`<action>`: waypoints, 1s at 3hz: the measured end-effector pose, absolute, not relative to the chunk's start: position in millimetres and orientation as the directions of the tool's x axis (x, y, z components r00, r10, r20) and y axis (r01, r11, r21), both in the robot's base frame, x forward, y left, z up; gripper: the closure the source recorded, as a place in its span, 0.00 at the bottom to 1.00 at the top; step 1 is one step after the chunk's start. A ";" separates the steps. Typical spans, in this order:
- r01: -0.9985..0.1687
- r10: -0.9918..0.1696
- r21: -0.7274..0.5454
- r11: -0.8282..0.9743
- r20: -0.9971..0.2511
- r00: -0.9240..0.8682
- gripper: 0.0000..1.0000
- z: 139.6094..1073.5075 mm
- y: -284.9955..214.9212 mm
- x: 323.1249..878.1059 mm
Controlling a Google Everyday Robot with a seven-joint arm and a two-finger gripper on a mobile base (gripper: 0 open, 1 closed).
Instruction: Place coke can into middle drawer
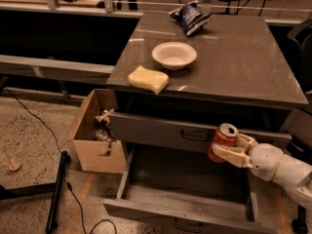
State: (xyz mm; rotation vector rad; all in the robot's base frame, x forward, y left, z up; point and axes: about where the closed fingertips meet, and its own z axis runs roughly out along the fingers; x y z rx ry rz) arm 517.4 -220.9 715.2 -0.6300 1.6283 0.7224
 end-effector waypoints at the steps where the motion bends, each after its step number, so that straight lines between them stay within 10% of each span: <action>1: -0.824 -0.053 0.025 0.567 -0.996 -0.067 1.00 663.8 -201.2 530.0; 3: -0.888 -0.145 -0.059 0.456 -0.989 -0.008 1.00 600.0 -185.8 519.6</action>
Offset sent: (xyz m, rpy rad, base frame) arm -0.0009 0.0350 -0.1342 -0.1034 -0.1618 0.3105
